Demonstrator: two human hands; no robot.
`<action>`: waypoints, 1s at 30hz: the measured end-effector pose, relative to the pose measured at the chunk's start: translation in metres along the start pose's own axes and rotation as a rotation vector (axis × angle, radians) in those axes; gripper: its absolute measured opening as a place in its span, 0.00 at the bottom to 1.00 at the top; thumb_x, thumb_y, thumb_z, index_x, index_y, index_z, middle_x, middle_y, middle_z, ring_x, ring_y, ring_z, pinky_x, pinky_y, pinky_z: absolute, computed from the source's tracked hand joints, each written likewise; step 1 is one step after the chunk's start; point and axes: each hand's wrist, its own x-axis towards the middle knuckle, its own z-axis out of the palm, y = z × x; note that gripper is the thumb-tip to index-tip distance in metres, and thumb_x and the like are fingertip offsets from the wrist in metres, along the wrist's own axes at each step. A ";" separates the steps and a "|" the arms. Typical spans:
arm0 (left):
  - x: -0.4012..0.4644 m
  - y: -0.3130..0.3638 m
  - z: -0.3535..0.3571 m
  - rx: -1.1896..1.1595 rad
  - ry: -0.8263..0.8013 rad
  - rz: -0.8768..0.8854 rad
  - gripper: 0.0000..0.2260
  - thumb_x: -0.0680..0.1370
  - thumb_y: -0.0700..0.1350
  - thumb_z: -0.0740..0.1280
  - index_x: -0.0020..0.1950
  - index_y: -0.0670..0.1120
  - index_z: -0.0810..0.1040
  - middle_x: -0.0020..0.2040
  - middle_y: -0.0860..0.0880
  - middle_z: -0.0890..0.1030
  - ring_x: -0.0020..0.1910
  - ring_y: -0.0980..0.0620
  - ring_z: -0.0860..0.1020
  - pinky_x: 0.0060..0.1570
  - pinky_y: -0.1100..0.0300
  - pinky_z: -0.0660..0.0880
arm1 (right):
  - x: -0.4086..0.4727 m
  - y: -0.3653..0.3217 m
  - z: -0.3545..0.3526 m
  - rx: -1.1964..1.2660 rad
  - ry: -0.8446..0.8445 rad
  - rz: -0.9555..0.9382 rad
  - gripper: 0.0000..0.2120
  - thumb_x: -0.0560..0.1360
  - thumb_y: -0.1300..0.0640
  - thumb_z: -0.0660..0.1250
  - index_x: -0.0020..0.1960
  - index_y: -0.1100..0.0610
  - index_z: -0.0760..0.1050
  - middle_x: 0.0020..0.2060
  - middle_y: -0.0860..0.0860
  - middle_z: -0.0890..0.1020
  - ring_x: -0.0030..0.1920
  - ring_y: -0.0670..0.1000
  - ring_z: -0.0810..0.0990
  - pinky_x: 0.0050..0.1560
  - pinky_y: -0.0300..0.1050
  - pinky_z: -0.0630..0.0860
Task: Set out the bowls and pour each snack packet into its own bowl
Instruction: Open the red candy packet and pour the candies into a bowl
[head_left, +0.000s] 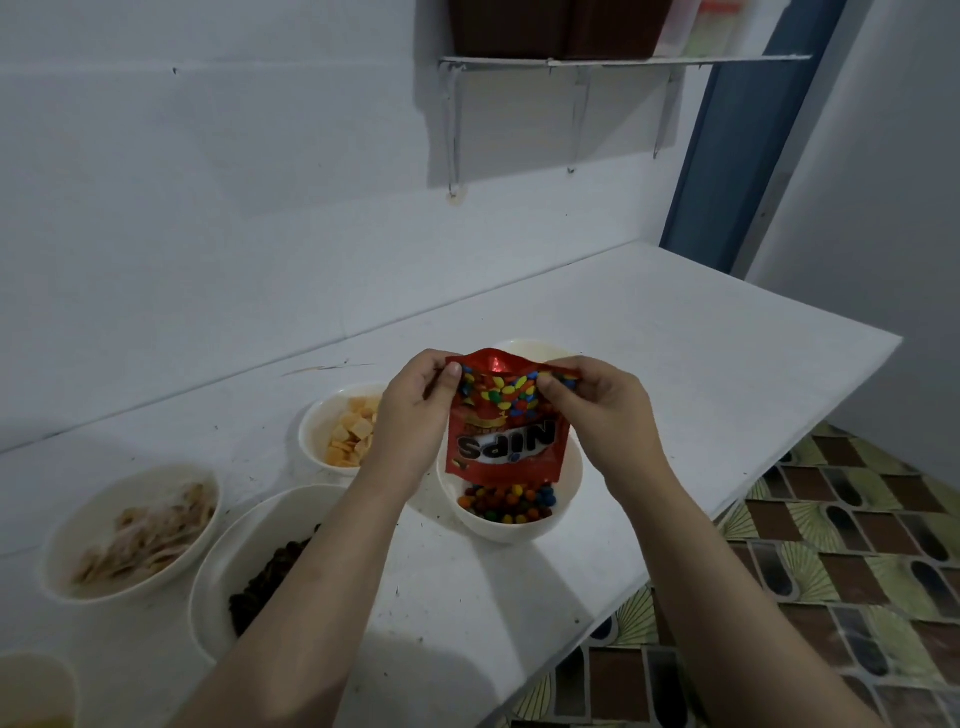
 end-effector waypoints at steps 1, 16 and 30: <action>-0.002 0.002 0.001 -0.047 -0.037 -0.001 0.04 0.81 0.48 0.63 0.49 0.53 0.78 0.47 0.55 0.83 0.48 0.61 0.81 0.48 0.64 0.79 | 0.000 -0.001 0.000 0.032 0.026 -0.001 0.04 0.77 0.54 0.70 0.50 0.50 0.83 0.44 0.47 0.87 0.48 0.47 0.85 0.53 0.54 0.83; 0.008 0.005 0.001 -0.136 -0.004 -0.013 0.07 0.77 0.43 0.71 0.52 0.51 0.75 0.50 0.49 0.82 0.52 0.53 0.81 0.48 0.62 0.78 | 0.004 0.018 0.005 0.088 -0.090 0.127 0.14 0.73 0.50 0.74 0.58 0.46 0.78 0.50 0.45 0.86 0.51 0.48 0.85 0.53 0.52 0.82; 0.025 0.012 -0.015 -0.271 0.130 -0.009 0.06 0.77 0.41 0.71 0.48 0.50 0.76 0.43 0.51 0.83 0.42 0.60 0.82 0.47 0.57 0.81 | 0.005 0.019 0.021 -0.113 -0.211 0.231 0.13 0.75 0.48 0.70 0.57 0.52 0.82 0.48 0.44 0.86 0.50 0.46 0.84 0.58 0.48 0.79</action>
